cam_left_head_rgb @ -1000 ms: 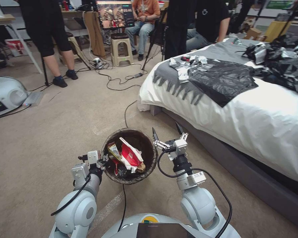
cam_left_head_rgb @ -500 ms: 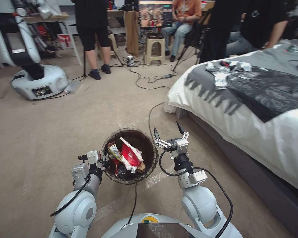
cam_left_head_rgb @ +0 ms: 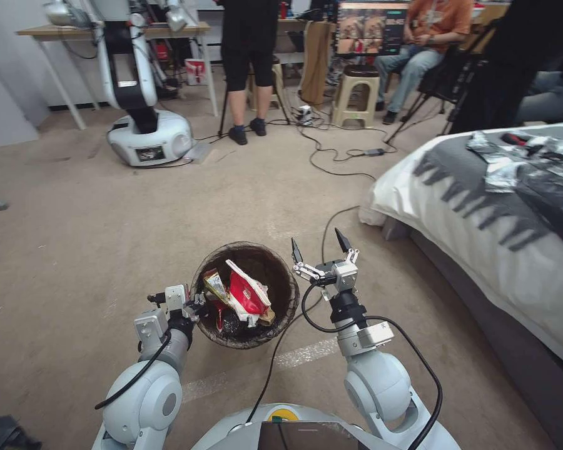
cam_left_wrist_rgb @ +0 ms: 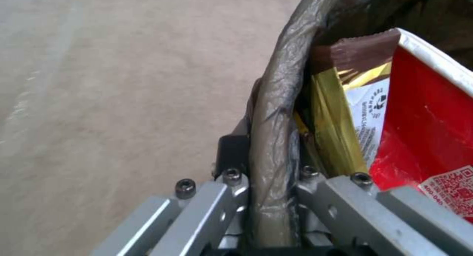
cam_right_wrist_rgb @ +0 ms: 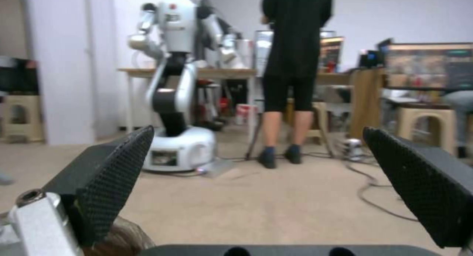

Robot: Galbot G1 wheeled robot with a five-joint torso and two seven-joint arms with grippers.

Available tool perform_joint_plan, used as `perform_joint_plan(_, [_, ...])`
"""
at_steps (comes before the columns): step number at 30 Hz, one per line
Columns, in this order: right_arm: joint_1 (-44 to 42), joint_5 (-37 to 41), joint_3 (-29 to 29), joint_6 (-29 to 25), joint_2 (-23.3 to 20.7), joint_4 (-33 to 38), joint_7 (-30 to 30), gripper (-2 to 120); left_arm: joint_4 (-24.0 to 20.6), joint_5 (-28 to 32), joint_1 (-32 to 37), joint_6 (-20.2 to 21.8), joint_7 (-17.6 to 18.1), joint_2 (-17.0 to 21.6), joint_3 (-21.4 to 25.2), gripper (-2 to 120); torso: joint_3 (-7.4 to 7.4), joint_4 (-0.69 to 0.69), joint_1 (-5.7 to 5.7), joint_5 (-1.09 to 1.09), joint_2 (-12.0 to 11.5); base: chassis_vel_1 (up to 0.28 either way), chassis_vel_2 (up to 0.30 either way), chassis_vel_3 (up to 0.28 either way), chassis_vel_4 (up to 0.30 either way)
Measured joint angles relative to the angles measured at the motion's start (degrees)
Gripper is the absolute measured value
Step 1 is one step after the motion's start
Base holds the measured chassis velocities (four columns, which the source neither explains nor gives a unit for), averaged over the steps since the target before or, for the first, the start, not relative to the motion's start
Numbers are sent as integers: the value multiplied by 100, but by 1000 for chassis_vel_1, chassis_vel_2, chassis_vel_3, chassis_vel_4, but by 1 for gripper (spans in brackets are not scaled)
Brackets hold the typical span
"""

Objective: Pick up the trash bin, then pick up the garbage from the floor and place it into the trash bin.

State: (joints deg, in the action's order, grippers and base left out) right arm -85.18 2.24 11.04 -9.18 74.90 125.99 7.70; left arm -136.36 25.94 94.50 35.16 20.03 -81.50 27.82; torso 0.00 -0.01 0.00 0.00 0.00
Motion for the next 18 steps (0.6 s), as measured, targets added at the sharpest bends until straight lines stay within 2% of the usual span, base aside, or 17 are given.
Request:
perform_joint_plan(10, [-2, 0, 0, 0, 7, 1, 0, 100, 0, -6, 1, -4, -3, 0, -2, 4, 0, 2, 0, 0, 0, 121, 118, 120, 113])
perform_joint_plan(18, [-11, 0, -25, 0, 19, 5, -5, 100, 50, -74, -9, -157, -58, -8, -1, 4, 0, 3, 0, 0, 0, 9, 18, 18, 14])
